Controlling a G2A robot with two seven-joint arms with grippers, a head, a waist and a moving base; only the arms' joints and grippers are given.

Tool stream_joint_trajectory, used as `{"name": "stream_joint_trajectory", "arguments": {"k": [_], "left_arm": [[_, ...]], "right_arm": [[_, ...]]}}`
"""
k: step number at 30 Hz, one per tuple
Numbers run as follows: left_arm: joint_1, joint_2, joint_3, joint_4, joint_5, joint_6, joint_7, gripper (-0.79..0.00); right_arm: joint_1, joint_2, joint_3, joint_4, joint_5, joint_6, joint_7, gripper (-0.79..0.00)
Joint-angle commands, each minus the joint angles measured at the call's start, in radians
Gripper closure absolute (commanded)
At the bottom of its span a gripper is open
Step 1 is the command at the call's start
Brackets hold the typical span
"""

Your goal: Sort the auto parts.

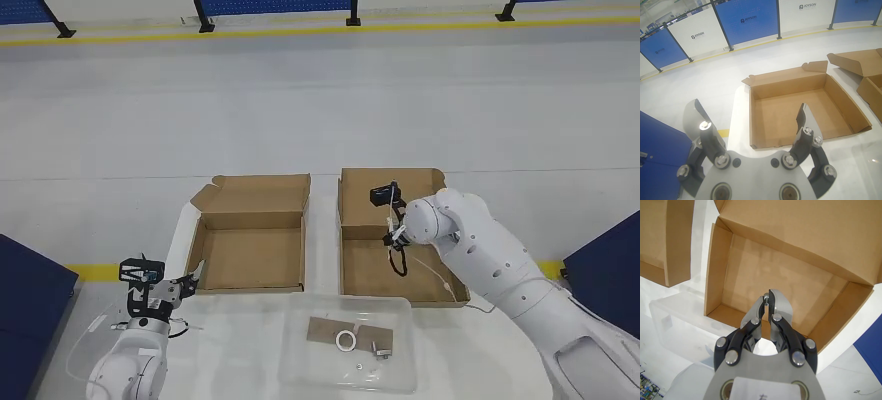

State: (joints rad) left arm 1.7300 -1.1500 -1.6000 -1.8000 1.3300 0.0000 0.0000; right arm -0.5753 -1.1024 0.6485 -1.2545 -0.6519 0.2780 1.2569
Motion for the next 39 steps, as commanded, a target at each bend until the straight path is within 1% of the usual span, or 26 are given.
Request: {"name": "stream_joint_trajectory", "arguments": {"k": [1,9,14,18,26,28,31,39], "left_arm": [[0.000,0.000,0.000,0.000,0.000,0.000,0.000,-0.785],[0.000,0.000,0.000,0.000,0.000,0.000,0.000,-0.785],[0.000,0.000,0.000,0.000,0.000,0.000,0.000,-0.785],[0.000,0.000,0.000,0.000,0.000,0.000,0.000,-0.785],[0.000,0.000,0.000,0.000,0.000,0.000,0.000,-0.785],[0.000,0.000,0.000,0.000,0.000,0.000,0.000,-0.785],[0.000,0.000,0.000,0.000,0.000,0.000,0.000,-0.785],[0.000,0.000,0.000,0.000,0.000,0.000,0.000,-0.785]], "right_arm": [[0.032,-0.025,-0.033,0.057,0.005,-0.003,-0.006,0.000],[0.117,-0.136,-0.152,0.265,0.023,0.005,-0.055,0.000],[0.130,-0.200,-0.194,0.385,0.061,0.007,-0.086,0.000],[0.137,-0.239,-0.210,0.461,0.085,-0.012,-0.110,0.000],[0.137,-0.239,-0.210,0.461,0.085,-0.012,-0.110,0.000],[0.124,-0.239,-0.206,0.463,0.082,-0.014,-0.140,0.000],[0.109,-0.243,-0.203,0.465,0.064,0.013,-0.177,0.000],[0.088,-0.257,-0.173,0.497,0.081,0.016,-0.234,0.000]]}}
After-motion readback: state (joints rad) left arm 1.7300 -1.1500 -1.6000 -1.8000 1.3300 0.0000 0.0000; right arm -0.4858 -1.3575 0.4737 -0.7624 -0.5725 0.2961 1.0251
